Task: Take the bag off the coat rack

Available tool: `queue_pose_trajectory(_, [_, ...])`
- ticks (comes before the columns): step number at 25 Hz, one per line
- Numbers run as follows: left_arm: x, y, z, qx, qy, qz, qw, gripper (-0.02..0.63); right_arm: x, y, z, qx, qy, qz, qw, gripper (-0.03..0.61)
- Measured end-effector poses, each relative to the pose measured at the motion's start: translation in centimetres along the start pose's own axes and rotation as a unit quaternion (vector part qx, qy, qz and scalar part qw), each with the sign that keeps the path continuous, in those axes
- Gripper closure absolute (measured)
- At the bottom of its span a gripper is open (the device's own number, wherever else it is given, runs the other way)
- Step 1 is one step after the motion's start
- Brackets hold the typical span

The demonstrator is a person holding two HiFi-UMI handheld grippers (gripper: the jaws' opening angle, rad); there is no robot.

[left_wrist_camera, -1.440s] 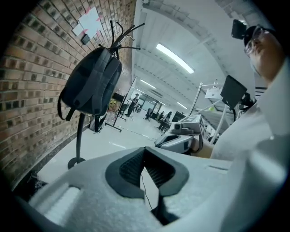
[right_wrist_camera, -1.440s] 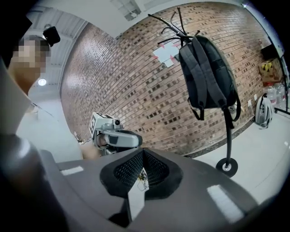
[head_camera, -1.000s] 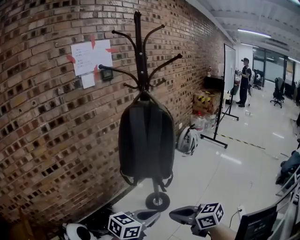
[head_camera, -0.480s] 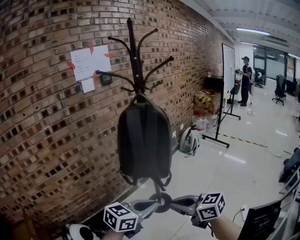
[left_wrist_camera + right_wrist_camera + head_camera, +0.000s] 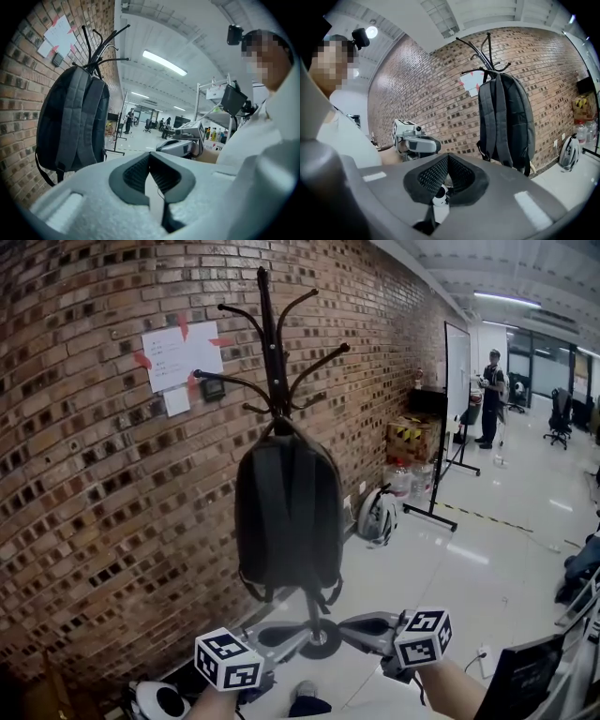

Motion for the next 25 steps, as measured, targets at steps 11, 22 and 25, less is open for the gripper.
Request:
queue_pose_trajectory(11, [4.7,-1.1,-6.1,-0.026,-0.038,0.043,0.998,0.599,3.1,-1.3,6.2,-0.034,0.023,0.014,0.999,0.58])
queue_pose_trajectory(22, [13.2,-0.1,-16.2,-0.028,-0.065,0.084,0.9939,0.439,10.0,-4.1,15.0,-0.095,0.039,0.039,0.994,0.488])
queue_pose_trajectory(25, [15.7,0.8,-18.6,-0.023,-0.074,0.089,0.9931,0.391,12.0,-4.7,17.2,-0.107,0.045,0.048,0.992,0.435])
Point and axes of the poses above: the fingertips, and each gripper's own axes: y backward along the fingers, z to its right, x out of its top, the point moved 5 cm from there along y, backward along the fingers, and after that the axes turned 7 degrees about y, right-handed, at the moved point
